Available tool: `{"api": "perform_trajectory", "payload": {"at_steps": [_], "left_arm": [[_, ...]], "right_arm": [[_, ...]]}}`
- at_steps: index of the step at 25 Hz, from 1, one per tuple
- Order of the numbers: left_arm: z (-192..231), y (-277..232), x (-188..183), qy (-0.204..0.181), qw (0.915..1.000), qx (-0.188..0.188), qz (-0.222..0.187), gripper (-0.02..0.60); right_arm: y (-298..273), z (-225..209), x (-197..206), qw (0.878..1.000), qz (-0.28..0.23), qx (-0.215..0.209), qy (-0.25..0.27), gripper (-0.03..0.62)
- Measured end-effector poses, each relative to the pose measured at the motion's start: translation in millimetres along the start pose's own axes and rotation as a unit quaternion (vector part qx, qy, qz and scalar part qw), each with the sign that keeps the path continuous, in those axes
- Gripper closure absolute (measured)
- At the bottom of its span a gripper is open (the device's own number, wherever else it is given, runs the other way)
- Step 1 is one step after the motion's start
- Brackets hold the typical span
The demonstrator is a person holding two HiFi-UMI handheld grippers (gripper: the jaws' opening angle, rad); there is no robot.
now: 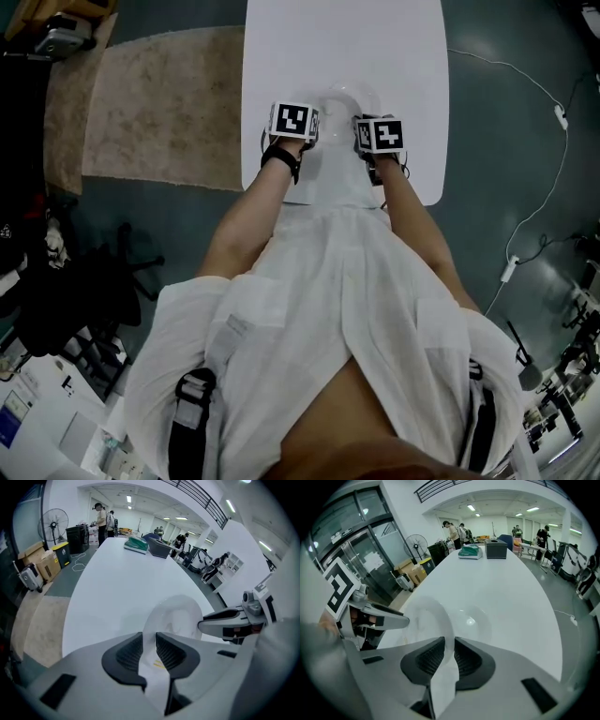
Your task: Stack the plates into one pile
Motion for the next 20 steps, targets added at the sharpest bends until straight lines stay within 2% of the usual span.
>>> {"api": "perform_trajectory", "payload": {"at_steps": [4,8,16,20], "left_arm": [[-20.4,-17.8,-16.4,0.0,0.9997,0.021,0.016,0.487],[-33.5,-30.8,-34.4,-0.005,0.9996,0.023,0.018,0.489],[-40.2,-44.5,-42.4,0.007,0.9994,0.029,0.018,0.489],[-41.3,-51.0,-43.1,-0.006,0.9994,0.029,0.016,0.489]], "right_arm": [[3.2,-30.1,-1.5,1.0,0.001,0.009,-0.024,0.511],[2.4,-52.6,-4.8,0.999,0.0,0.012,-0.05,0.51],[-2.2,-68.1,-0.2,0.997,0.001,0.014,-0.077,0.505],[-5.1,-72.9,0.0,0.997,0.0,0.019,-0.077,0.503]]}}
Point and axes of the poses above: the fingertips, and each gripper's own axes: y backward along the fingers, z to its left, x out of its underside, the point moved 2 cm from there along y, backward along the fingers, and after that the axes turned 6 degrees about y, right-handed, at the moved point
